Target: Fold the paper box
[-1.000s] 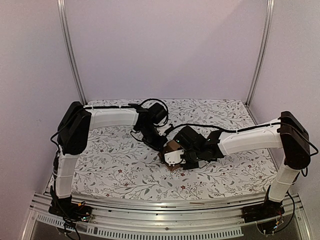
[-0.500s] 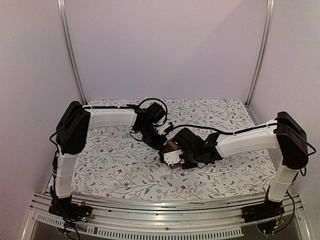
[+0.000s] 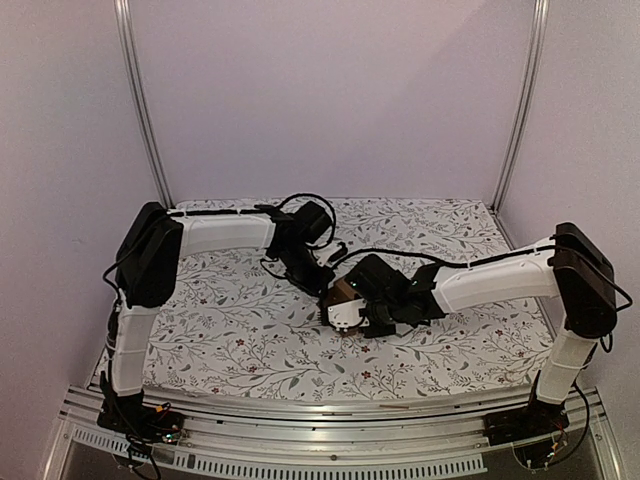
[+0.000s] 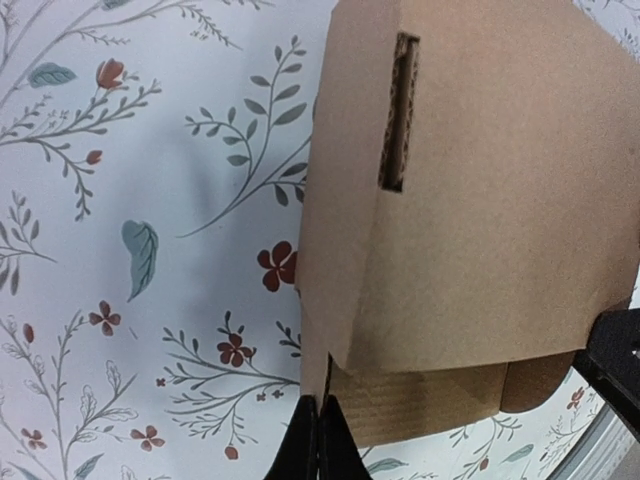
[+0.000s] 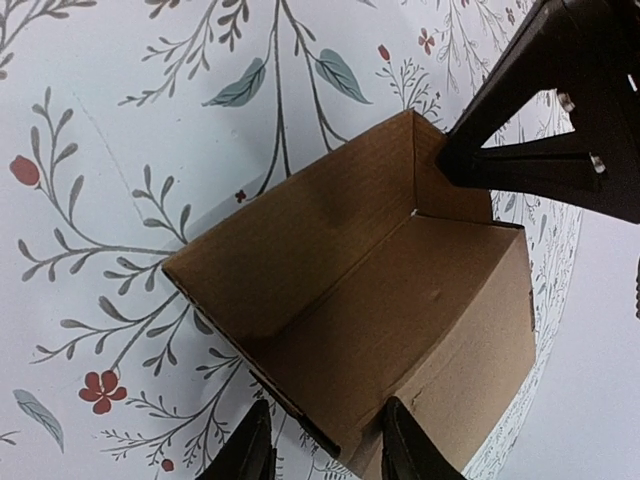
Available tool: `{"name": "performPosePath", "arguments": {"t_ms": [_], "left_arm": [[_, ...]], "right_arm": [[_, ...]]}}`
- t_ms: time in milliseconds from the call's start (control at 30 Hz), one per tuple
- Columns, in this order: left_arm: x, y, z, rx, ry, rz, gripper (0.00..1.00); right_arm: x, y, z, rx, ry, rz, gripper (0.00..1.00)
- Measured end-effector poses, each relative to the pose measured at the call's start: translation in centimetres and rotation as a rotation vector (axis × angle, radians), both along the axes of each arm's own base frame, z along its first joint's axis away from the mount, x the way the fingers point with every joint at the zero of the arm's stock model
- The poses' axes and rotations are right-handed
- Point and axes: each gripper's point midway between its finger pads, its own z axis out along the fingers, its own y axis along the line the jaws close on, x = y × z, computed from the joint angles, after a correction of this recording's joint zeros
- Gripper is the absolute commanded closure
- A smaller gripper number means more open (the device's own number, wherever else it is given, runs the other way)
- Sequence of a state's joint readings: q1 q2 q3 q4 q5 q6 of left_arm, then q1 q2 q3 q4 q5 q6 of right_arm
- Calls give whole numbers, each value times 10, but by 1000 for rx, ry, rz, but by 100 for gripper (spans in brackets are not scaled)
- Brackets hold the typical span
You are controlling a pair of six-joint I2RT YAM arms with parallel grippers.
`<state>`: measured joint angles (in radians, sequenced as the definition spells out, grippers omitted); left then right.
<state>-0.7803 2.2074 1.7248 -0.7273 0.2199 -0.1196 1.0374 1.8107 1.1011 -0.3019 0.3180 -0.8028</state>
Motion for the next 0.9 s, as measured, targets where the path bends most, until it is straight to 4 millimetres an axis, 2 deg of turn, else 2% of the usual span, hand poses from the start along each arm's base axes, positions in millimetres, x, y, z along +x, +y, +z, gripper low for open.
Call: {"name": "performPosePath", "arguments": {"t_ms": [467,900], "left_arm": [[12,-17,2,12,45,-24,100],[9,-14,-6,18,47,-26,100]], "right_arm": [[-16,12,-3,31,71,108,65],[-18,19,-6,31,83,120,66]]}}
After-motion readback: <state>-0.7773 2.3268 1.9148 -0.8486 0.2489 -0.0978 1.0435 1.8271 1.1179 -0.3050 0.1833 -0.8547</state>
